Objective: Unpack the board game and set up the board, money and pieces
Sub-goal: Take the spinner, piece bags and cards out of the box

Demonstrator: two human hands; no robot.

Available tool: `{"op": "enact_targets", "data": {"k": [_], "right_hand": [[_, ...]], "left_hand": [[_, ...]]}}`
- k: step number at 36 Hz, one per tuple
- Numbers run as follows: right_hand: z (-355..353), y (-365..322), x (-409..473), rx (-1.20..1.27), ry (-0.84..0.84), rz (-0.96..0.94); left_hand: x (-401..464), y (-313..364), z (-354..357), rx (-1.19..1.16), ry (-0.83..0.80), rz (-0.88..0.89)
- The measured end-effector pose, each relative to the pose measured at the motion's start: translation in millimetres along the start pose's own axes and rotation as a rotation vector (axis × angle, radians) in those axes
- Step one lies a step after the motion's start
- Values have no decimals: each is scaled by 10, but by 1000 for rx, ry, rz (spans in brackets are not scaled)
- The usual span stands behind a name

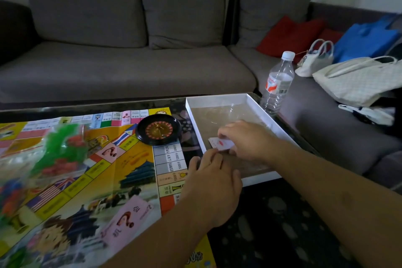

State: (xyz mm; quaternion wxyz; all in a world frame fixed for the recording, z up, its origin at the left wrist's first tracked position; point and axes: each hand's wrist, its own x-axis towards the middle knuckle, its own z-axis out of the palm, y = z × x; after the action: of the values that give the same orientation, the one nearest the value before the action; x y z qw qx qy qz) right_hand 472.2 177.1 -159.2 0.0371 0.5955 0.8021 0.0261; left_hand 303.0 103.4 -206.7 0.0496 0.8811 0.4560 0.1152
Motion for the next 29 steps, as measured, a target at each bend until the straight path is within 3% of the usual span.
{"op": "enact_targets", "data": {"k": [13,29], "right_hand": [[22,7,-63,-261,45,-187],[150,-22,5,-241,146,-78]], "left_hand": [[5,7,4,-23,18,0],[24,17,49,-7,25,-31]]}}
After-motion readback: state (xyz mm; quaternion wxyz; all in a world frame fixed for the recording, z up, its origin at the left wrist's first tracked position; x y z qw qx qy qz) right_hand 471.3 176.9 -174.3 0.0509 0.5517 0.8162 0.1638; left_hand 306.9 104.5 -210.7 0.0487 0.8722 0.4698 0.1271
